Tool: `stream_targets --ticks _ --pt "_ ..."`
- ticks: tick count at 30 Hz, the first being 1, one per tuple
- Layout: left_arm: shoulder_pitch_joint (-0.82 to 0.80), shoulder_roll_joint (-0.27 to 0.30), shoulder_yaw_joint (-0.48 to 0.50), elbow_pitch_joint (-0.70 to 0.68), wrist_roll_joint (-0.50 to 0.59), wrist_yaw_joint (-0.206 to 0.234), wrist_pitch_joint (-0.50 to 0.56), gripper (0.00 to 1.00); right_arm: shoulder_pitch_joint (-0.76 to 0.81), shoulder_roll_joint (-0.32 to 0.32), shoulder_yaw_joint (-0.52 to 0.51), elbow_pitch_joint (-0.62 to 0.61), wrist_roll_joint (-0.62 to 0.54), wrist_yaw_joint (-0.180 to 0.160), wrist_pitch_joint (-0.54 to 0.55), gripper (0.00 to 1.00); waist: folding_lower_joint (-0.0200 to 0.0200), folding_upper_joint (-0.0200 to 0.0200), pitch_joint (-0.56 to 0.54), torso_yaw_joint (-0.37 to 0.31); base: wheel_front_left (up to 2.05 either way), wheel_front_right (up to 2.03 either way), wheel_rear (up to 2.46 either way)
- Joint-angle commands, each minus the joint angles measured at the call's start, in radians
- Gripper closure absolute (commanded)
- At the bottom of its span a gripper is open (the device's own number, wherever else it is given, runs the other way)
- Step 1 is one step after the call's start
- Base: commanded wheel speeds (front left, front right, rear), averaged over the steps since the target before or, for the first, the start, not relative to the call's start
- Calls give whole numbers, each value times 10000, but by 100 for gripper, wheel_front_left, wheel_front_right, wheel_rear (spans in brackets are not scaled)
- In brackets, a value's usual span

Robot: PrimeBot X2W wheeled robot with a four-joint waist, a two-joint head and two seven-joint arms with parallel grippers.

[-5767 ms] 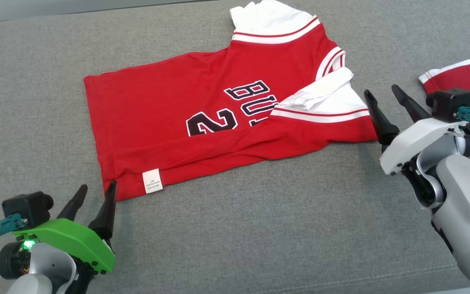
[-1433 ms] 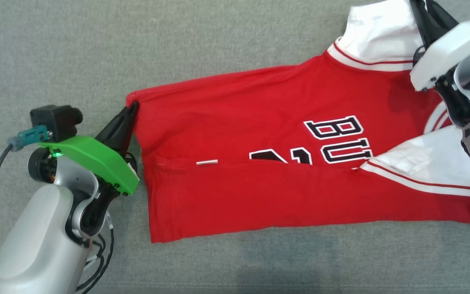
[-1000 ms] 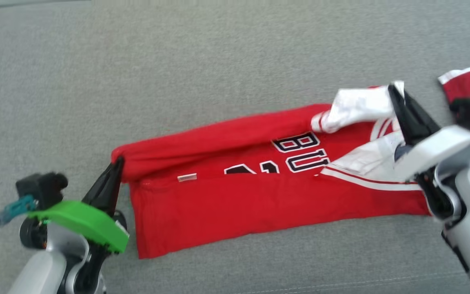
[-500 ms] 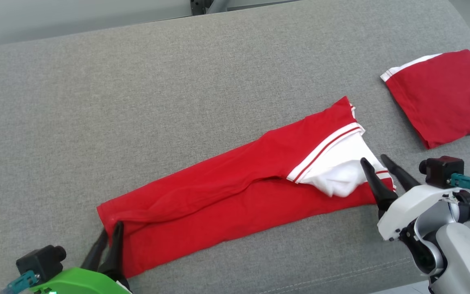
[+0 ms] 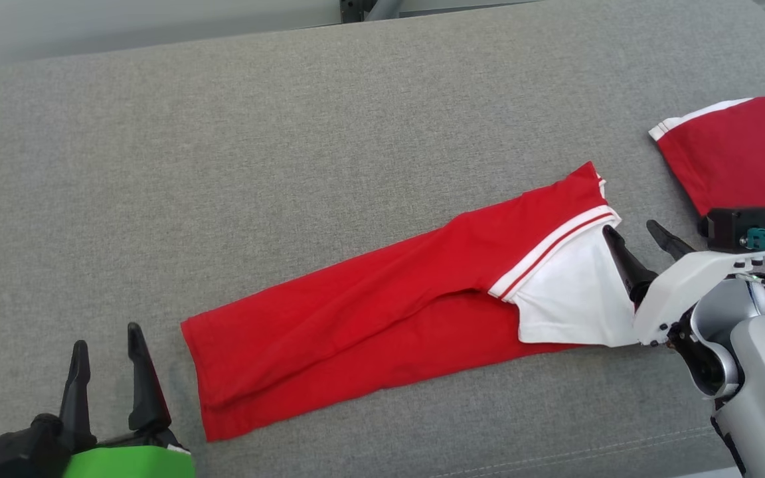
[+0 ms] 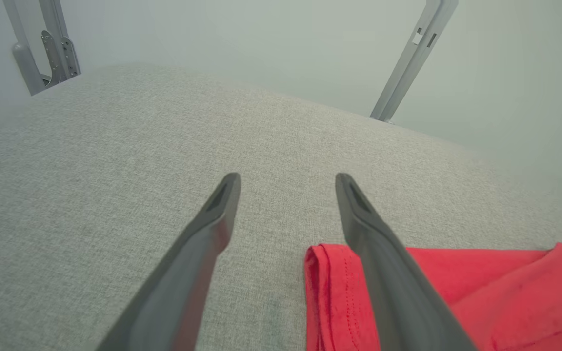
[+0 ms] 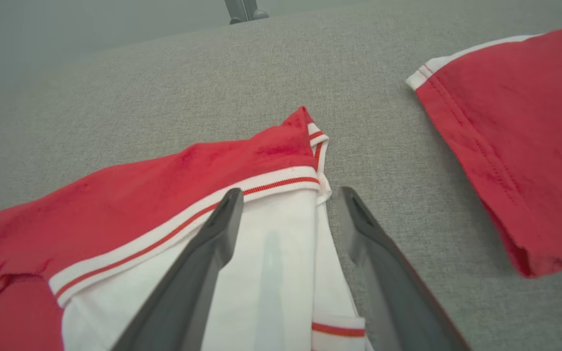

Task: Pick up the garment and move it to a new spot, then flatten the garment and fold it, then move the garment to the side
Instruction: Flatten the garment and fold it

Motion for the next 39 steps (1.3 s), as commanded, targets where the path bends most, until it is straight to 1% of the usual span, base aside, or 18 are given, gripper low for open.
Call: stream_targets --ticks 1,2,3,4,7,10,14,17,18,19,21,24,29,31,33,34,36,39 --pt "-226 -177 120 -85 353 -239 -39 0 -244 -48 80 311 -100 -3 88 0 1 49 126 173 0 0 0" --pt "-290 -342 198 -163 597 -432 -41 0 -346 70 32 559 48 -3 110 0 1 49 164 229 0 0 0" --pt "-290 -342 198 -163 597 -432 -41 0 -346 70 32 559 48 -3 110 0 1 49 164 229 0 0 0" --pt "-310 -546 288 -207 682 -632 -40 0 -429 216 -75 829 253 -3 113 0 1 49 204 280 0 0 0" --pt "-236 -955 510 -131 1192 -1152 -42 0 -669 233 -109 1596 197 -6 65 0 1 49 299 418 0 0 0" --pt "-193 -1288 801 43 1492 -1540 -43 0 -861 241 -11 2228 69 -6 -55 0 1 49 395 513 0 0 0" --pt "-164 -1562 1143 248 1843 -1885 -44 0 -972 216 30 2866 191 -7 -236 0 1 49 428 586 0 0 0" --pt "-168 -1694 1309 440 1961 -2107 -43 0 -1013 256 308 3203 488 -7 35 0 1 49 415 559 0 0 0" --pt "-176 -1723 1324 511 2006 -2202 -44 0 -1016 310 418 3221 714 -7 56 78 1 49 393 536 0 0 0" --pt "-198 -1734 1373 559 2046 -2274 -44 0 -1025 353 496 3166 969 -3 -8 100 1 49 361 508 0 0 0" --pt "-219 -1760 1470 631 2119 -2378 -44 0 -1173 271 378 3031 1441 -3 -387 100 1 49 285 433 0 0 0" --pt "-196 -1802 1588 721 2273 -2493 -45 0 -1509 -123 269 2952 1848 -12 -699 100 1 49 140 299 0 0 0" --pt "-155 -1825 1652 837 2384 -2622 -45 0 -1823 -1296 -158 2844 2367 -10 -407 100 1 49 -121 243 0 0 0" --pt "-106 -1830 1665 857 2289 -2581 -45 0 -1891 -1803 -484 2799 2447 -10 -320 100 1 49 -196 266 0 0 0" --pt "-38 -1833 1601 848 2178 -2503 -45 0 -1922 -2176 -721 2540 2463 -4 -265 100 1 49 -262 294 0 0 0" --pt "2 -1834 1575 832 2138 -2473 -45 0 -1892 -2242 -750 2296 2468 -1 -241 100 1 49 -288 301 0 0 0" --pt "94 -1834 1527 803 2059 -2411 -45 0 -1679 -2109 -592 1520 2639 -1 -116 100 1 49 -336 292 0 0 0" --pt "184 -1834 1472 832 1932 -2375 -45 0 -1092 -1748 214 -23 2844 -3 381 100 1 49 -359 220 0 0 0"
